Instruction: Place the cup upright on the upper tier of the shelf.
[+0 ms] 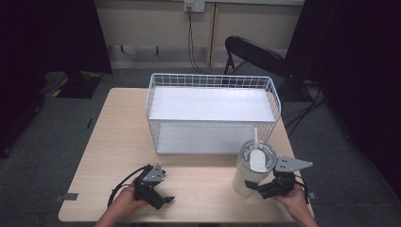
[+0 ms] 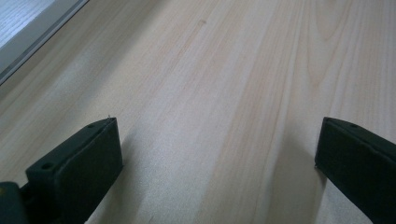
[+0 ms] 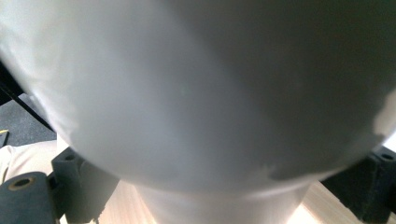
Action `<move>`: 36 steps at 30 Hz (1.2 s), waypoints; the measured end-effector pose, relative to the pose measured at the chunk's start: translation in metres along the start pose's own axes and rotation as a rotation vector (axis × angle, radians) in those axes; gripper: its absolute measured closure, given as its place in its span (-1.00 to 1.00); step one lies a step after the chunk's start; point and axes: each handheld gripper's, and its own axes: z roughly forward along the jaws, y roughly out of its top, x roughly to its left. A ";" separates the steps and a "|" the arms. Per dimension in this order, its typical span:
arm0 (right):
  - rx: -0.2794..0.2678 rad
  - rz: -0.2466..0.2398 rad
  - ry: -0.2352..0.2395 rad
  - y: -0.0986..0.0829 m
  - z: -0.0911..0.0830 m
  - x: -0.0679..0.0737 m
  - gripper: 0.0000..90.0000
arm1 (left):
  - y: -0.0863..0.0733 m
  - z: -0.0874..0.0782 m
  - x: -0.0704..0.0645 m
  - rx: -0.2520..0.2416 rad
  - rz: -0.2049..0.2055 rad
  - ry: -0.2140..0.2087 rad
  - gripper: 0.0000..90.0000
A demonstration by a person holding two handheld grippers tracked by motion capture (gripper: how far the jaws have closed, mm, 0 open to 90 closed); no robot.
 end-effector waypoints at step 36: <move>-0.090 0.010 -0.040 -0.005 0.006 0.004 -0.78 | 0.001 0.001 0.000 0.001 -0.004 0.004 -1.00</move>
